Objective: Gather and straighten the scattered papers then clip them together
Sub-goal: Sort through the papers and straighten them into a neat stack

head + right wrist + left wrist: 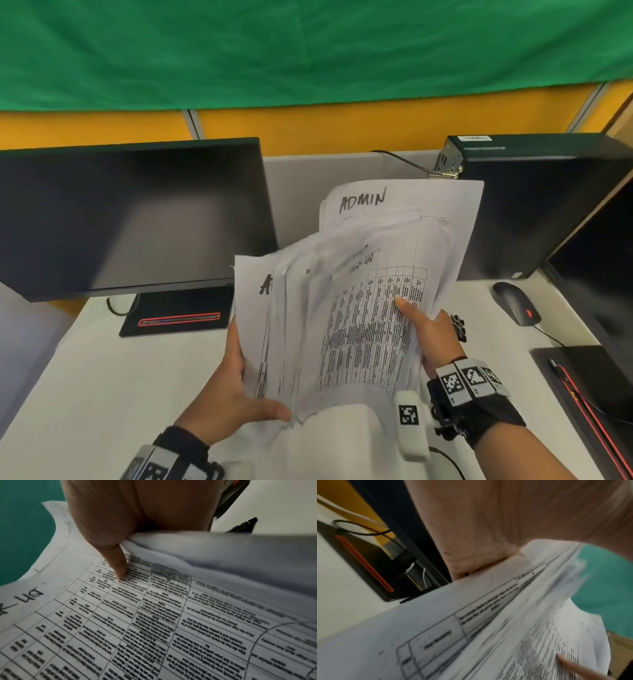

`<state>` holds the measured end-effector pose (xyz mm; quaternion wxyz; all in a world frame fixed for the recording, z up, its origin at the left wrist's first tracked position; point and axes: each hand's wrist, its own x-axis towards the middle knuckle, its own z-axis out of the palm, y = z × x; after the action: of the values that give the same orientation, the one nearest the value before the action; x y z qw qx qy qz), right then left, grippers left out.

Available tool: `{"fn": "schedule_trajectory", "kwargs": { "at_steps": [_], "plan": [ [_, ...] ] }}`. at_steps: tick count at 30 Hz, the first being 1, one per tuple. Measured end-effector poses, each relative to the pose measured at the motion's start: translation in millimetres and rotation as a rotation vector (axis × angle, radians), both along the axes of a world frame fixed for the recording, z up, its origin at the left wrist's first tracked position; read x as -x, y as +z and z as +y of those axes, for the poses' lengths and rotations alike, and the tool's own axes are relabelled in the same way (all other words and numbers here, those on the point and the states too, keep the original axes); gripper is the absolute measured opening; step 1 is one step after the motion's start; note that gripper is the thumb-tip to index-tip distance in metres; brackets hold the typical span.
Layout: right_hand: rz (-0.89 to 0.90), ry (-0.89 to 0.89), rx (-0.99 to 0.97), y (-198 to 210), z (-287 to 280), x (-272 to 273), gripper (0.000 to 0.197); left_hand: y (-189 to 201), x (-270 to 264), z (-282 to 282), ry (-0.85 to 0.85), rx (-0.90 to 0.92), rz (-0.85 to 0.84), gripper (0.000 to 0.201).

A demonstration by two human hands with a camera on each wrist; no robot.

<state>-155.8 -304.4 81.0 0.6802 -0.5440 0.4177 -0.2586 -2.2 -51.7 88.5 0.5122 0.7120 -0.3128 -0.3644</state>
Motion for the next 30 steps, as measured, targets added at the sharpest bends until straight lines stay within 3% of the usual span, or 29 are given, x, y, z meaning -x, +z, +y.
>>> {"fn": "schedule_trajectory", "kwargs": {
  "at_steps": [3, 5, 7, 10, 13, 15, 18, 19, 21, 22, 24, 25, 27, 30],
  "plan": [
    [-0.048, 0.072, -0.009, 1, 6, 4, 0.052, -2, -2, -8, 0.123, 0.077, -0.121, 0.126],
    [-0.075, 0.161, -0.044, 2, 10, 8, 0.074, -4, -9, -16, 0.27, 0.091, -0.115, 0.099],
    [-0.099, 0.236, -0.044, 6, 12, 11, 0.081, -5, -18, -20, 0.339, 0.124, -0.069, 0.073],
    [-0.137, 0.301, 0.033, 16, 12, 18, 0.071, 5, -28, -22, 0.324, 0.184, -0.008, 0.051],
    [-0.163, 0.354, 0.072, 28, 4, 29, 0.072, 25, -31, -18, 0.213, 0.237, -0.018, 0.048],
    [-0.094, 0.419, 0.114, 27, 0, 32, 0.065, 25, -32, -16, 0.162, 0.165, -0.03, 0.046],
    [0.061, 0.492, 0.158, 15, -1, 32, 0.033, 13, -30, -16, 0.113, 0.032, -0.018, 0.059],
    [0.094, 0.504, 0.183, 11, 1, 29, 0.023, 15, -26, -17, 0.113, -0.009, -0.025, 0.053],
    [0.129, 0.512, 0.236, 7, 5, 23, 0.031, 16, -21, -13, 0.049, -0.049, -0.11, 0.034],
    [0.133, 0.512, 0.253, 9, 5, 22, 0.035, 27, -16, -15, -0.002, -0.092, -0.161, 0.035],
    [0.091, 0.482, 0.262, 15, 7, 20, 0.029, 45, -9, -21, 0.104, -0.027, -0.11, 0.038],
    [0.07, 0.453, 0.246, 17, 5, 19, 0.023, 34, -17, -25, 0.157, 0.02, -0.11, 0.039],
    [0.009, 0.401, 0.191, 20, 3, 21, 0.02, 36, -25, -29, 0.107, 0.078, -0.081, 0.045],
    [-0.078, 0.401, 0.104, 18, 1, 24, 0.035, 31, -26, -23, 0.126, 0.137, -0.02, 0.05]
  ]
}}
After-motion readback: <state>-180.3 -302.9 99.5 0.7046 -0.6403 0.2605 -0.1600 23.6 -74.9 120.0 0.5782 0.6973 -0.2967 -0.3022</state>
